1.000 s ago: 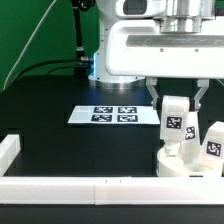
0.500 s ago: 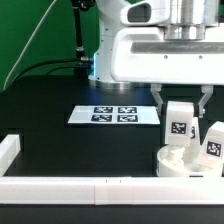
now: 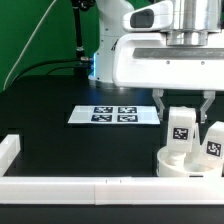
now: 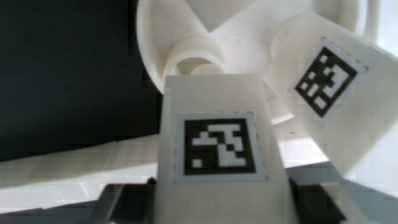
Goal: Assemble stool
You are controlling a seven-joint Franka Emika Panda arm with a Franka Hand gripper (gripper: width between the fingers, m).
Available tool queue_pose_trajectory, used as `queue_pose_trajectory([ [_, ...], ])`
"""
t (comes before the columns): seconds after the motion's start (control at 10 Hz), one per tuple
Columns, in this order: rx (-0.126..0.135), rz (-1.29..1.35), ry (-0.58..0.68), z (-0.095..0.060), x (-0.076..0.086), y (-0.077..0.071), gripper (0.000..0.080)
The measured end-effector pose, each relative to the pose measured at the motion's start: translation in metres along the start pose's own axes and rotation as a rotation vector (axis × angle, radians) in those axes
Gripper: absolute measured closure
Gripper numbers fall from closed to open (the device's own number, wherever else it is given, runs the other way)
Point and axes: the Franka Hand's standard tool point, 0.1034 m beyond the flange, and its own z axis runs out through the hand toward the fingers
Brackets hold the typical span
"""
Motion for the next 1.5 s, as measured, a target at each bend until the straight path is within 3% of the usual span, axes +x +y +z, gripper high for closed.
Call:
queue_pose_trajectory([
  [0.3,0.0,0.001,0.001,-0.001,0.001,0.002,0.0462],
  [1.0,-0.016,-0.006,-0.016,0.017,-0.01,0.004,0.0462],
  [1.5,-0.011,-0.013,0.02,0.02,-0.006,0.001,0.0462],
])
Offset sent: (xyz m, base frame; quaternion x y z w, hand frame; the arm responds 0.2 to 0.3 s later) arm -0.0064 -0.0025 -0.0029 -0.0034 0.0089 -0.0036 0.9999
